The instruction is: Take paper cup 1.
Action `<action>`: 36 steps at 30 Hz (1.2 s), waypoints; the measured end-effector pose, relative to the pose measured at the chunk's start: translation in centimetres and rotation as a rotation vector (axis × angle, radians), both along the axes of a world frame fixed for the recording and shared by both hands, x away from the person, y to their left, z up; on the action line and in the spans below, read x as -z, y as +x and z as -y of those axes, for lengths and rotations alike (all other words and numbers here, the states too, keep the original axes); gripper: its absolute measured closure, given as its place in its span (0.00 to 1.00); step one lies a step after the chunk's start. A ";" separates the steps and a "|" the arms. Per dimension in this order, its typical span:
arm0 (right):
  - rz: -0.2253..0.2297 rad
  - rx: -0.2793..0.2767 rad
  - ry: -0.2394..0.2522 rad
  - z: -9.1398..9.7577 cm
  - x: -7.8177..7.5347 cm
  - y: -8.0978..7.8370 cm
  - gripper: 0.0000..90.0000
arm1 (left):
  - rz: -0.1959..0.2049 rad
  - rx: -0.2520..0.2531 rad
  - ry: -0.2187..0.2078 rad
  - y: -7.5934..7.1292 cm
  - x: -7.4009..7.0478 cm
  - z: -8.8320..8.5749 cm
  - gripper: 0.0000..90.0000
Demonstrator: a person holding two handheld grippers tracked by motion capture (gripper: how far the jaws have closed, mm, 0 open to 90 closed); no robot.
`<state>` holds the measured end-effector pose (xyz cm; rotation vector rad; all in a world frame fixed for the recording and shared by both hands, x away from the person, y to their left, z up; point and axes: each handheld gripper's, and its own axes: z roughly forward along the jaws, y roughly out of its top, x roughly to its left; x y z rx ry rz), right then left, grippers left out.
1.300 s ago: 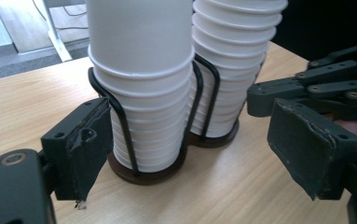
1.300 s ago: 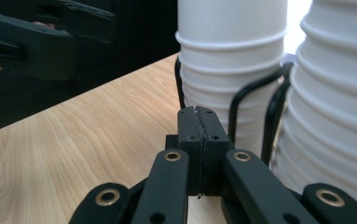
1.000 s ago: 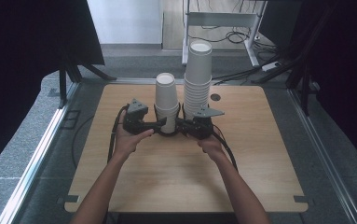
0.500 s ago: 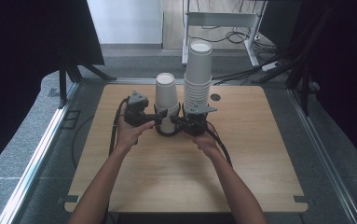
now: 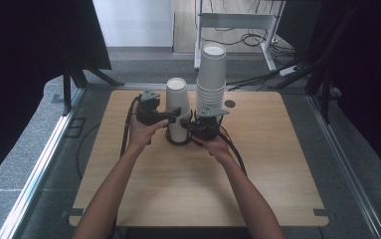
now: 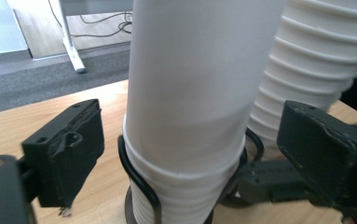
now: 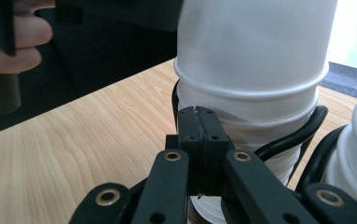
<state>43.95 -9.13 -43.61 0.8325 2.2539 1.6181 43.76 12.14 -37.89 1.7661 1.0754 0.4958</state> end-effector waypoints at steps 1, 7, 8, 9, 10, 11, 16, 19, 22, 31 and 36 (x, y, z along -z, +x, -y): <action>-0.006 0.000 -0.002 0.0 0.0 0.0 0.99 | -0.004 -0.005 0.004 0.2 0.0 0.2 0.06; -0.002 0.005 -0.013 -0.1 0.1 0.2 0.99 | -0.002 -0.001 0.009 1.0 0.1 0.8 0.05; -0.006 0.008 -0.010 -0.1 0.1 0.2 0.99 | -0.003 0.000 0.005 1.1 0.2 0.9 0.05; -0.007 0.010 -0.005 -0.1 0.1 0.3 0.99 | -0.008 -0.001 0.001 1.3 0.4 1.0 0.05; -0.011 0.010 0.003 0.0 0.1 0.3 0.99 | -0.011 -0.002 0.003 1.5 0.6 1.0 0.05; -0.010 0.010 0.004 -0.1 0.1 0.3 0.99 | -0.015 -0.001 0.003 1.6 0.7 1.1 0.05; -0.007 0.008 -0.013 -0.1 0.2 0.5 0.99 | -0.017 -0.011 -0.017 2.1 1.1 1.3 0.05; -0.014 0.002 -0.008 0.0 0.3 0.5 0.99 | -0.025 -0.009 -0.018 2.5 1.3 1.5 0.05; -0.019 0.002 -0.011 0.0 0.4 0.5 0.99 | -0.026 -0.007 -0.011 2.8 1.4 1.8 0.05; -0.028 -0.001 -0.012 0.0 0.3 0.5 0.98 | -0.049 -0.029 -0.012 3.8 1.9 2.8 0.06; -0.025 0.000 -0.030 0.0 0.3 0.5 0.98 | -0.025 -0.035 -0.012 3.9 1.8 3.0 0.11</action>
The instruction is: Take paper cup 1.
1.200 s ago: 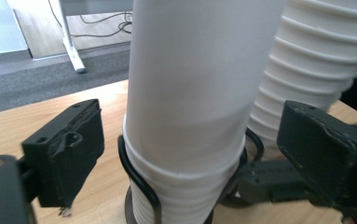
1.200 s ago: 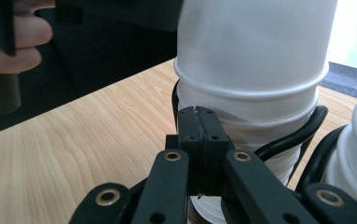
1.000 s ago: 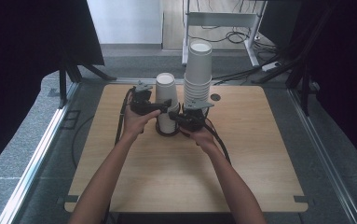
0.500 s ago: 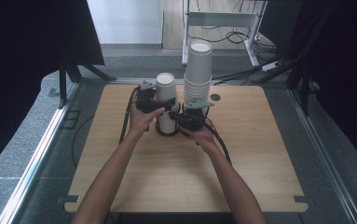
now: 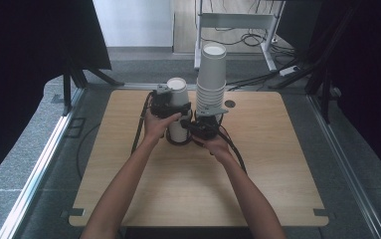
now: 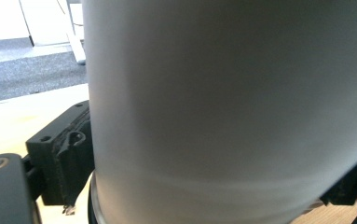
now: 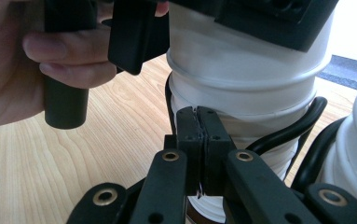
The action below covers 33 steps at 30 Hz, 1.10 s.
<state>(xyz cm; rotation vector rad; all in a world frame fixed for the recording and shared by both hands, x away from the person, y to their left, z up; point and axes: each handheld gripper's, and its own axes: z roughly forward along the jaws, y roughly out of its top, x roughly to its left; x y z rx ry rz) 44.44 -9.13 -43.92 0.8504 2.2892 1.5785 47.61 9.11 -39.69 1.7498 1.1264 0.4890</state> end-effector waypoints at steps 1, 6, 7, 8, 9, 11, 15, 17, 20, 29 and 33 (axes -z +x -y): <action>-0.001 0.000 0.001 0.0 0.0 0.0 0.98 | 0.006 0.001 -0.003 0.0 -0.1 -0.1 0.11; -0.010 0.002 0.007 0.0 0.0 0.1 0.98 | 0.045 0.000 -0.047 -0.3 -1.0 -0.3 0.13; -0.011 0.002 0.003 0.1 0.0 0.1 0.98 | 0.053 -0.001 -0.057 -0.4 -1.4 -0.4 0.13; -0.013 0.002 0.002 0.1 0.0 0.1 0.98 | 0.065 0.002 -0.062 -0.5 -1.8 -0.4 0.13; -0.013 0.003 0.002 0.1 0.0 0.1 0.98 | 0.078 0.001 -0.068 -0.6 -2.3 -0.5 0.13; -0.011 0.002 0.002 0.1 0.1 0.1 0.98 | 0.107 0.004 -0.081 -0.8 -3.3 -0.5 0.13; -0.019 0.004 0.003 0.2 0.1 0.1 0.98 | 0.155 0.016 -0.105 -1.5 -5.6 -0.8 0.14; -0.027 0.009 -0.008 0.2 0.2 0.1 0.98 | 0.175 0.031 -0.110 -1.8 -6.7 -1.0 0.14; -0.022 0.016 -0.010 0.2 0.5 0.3 0.98 | 0.203 0.040 -0.114 -2.4 -7.9 -1.2 0.14; -0.026 0.011 0.001 0.5 0.5 0.2 0.97 | 0.253 0.071 -0.117 -4.5 -9.4 -2.0 0.14; -0.030 0.006 0.009 0.5 0.4 0.0 0.97 | 0.267 0.099 -0.125 -5.8 -9.6 -2.2 0.14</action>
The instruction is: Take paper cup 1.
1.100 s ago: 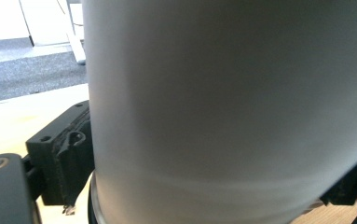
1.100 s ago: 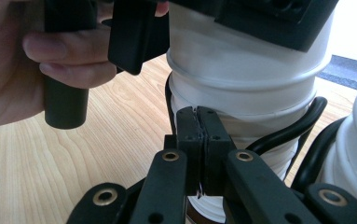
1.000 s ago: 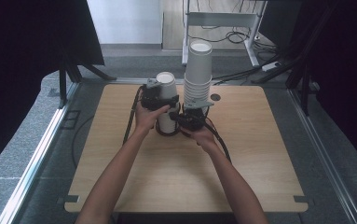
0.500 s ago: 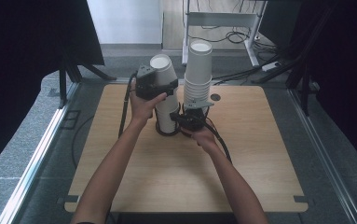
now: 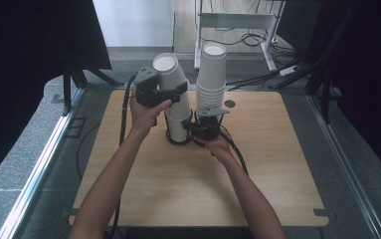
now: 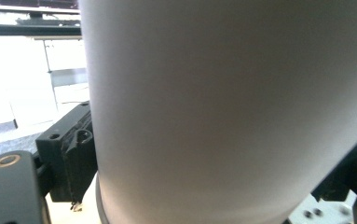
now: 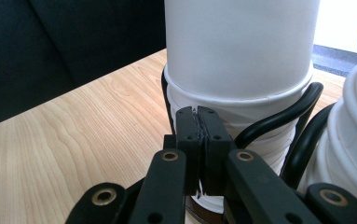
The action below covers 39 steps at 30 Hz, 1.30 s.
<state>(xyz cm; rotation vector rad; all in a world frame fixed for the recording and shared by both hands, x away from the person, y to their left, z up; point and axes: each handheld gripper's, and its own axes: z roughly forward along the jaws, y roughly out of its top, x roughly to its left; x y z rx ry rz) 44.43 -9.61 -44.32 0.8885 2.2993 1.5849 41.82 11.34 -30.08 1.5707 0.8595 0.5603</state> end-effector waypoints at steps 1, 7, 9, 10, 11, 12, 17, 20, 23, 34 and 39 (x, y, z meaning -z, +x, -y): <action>0.000 0.000 0.000 0.0 0.0 0.0 0.97 | 0.000 0.000 0.000 0.0 0.0 0.0 0.14; 0.012 0.001 -0.007 0.3 -0.2 -0.5 0.96 | 0.000 0.037 0.013 -1.5 0.5 -0.2 0.14; 0.020 -0.002 -0.004 0.7 -0.4 -0.9 0.95 | 0.004 0.047 0.015 -2.2 0.9 -0.3 0.14; 0.023 -0.001 0.000 0.8 -0.4 -1.0 0.95 | 0.004 0.051 0.018 -2.4 1.1 -0.3 0.14; 0.027 -0.002 0.001 1.0 -0.4 -1.0 0.94 | 0.002 0.051 0.020 -2.5 1.3 -0.4 0.14; 0.027 0.000 0.002 1.1 -0.4 -1.1 0.94 | -0.002 0.053 0.020 -2.7 1.5 -0.4 0.14; 0.031 0.012 0.003 2.2 0.0 -1.7 0.91 | -0.023 0.078 0.002 -3.6 2.8 -1.0 0.14; 0.045 0.017 0.021 2.9 0.1 -2.1 0.88 | -0.025 0.077 0.018 -4.2 3.7 -1.1 0.14; 0.049 0.025 0.029 3.5 0.1 -2.6 0.86 | -0.014 0.071 0.049 -4.8 4.1 -1.0 0.14; 0.071 0.052 0.053 5.5 0.2 -4.7 0.82 | -0.040 0.092 0.084 -6.5 6.4 -0.5 0.14; 0.078 0.055 0.048 6.4 0.1 -5.7 0.79 | -0.062 0.105 0.104 -7.2 7.8 -0.1 0.14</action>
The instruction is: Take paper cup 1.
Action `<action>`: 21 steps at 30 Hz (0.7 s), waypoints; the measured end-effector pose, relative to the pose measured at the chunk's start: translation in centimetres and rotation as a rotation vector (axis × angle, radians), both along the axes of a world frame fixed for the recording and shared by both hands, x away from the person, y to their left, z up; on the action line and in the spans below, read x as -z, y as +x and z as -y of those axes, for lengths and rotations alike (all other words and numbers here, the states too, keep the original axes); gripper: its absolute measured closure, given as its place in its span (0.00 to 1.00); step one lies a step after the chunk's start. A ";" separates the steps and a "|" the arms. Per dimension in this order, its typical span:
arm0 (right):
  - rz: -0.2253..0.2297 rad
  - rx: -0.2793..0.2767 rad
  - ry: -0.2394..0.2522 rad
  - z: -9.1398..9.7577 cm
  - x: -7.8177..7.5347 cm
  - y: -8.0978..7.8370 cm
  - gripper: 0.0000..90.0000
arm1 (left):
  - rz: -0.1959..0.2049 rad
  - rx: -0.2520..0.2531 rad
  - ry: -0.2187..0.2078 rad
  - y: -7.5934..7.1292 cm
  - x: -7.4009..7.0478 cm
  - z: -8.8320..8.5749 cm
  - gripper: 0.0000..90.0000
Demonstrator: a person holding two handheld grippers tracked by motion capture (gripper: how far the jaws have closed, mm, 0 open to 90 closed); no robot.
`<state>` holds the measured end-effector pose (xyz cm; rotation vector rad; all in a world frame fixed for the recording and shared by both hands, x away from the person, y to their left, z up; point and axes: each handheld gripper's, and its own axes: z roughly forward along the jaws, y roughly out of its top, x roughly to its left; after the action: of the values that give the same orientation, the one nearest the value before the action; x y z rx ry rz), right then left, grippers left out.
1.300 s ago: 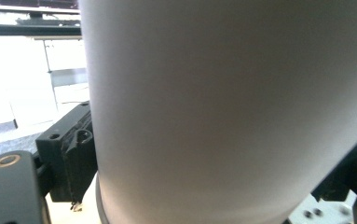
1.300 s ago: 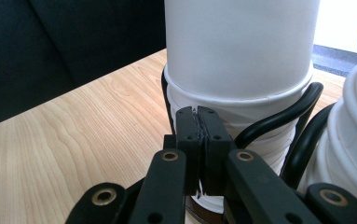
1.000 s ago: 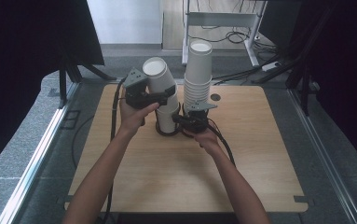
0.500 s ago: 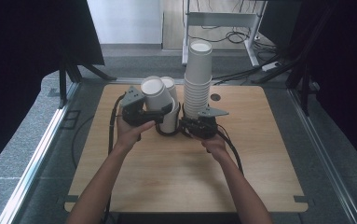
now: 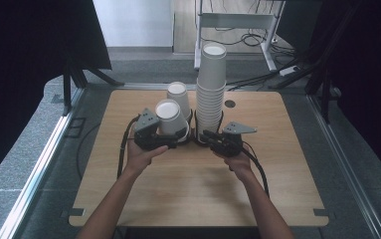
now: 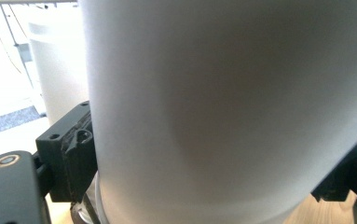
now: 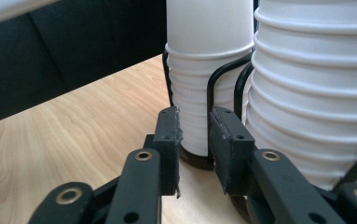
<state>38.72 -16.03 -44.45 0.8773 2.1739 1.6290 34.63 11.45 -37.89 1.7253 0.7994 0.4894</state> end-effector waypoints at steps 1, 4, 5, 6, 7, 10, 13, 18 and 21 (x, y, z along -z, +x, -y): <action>0.000 0.000 0.000 0.0 0.0 0.0 0.79 | 0.000 0.000 0.000 0.0 0.0 0.0 0.14; 0.015 0.002 0.004 0.5 0.0 -0.7 0.77 | -0.009 0.001 0.004 -0.5 0.8 0.1 0.14; 0.017 0.005 0.004 0.9 0.1 -1.3 0.76 | -0.020 0.006 -0.001 -0.8 1.4 0.2 0.14; 0.016 0.005 0.002 1.0 0.2 -1.4 0.75 | -0.020 0.006 0.005 -1.0 1.7 0.2 0.14; 0.015 0.007 0.007 1.1 0.3 -1.6 0.74 | -0.020 0.006 0.005 -1.0 1.7 0.2 0.14; 0.019 0.015 0.012 1.4 0.5 -2.0 0.73 | -0.018 0.000 0.032 -1.4 2.4 0.5 0.14; 0.020 0.024 0.009 1.9 1.0 -2.8 0.71 | -0.027 -0.001 0.047 -1.8 3.3 0.7 0.14; 0.006 0.037 0.022 2.5 1.6 -3.5 0.68 | -0.043 -0.003 0.050 -2.4 4.1 0.9 0.14; 0.004 0.038 0.020 2.7 1.9 -3.9 0.67 | -0.049 -0.010 0.048 -2.6 4.5 0.9 0.14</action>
<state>34.82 -18.75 -46.40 0.9150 2.1286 1.6357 31.99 10.58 -42.42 1.7845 0.8369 0.4782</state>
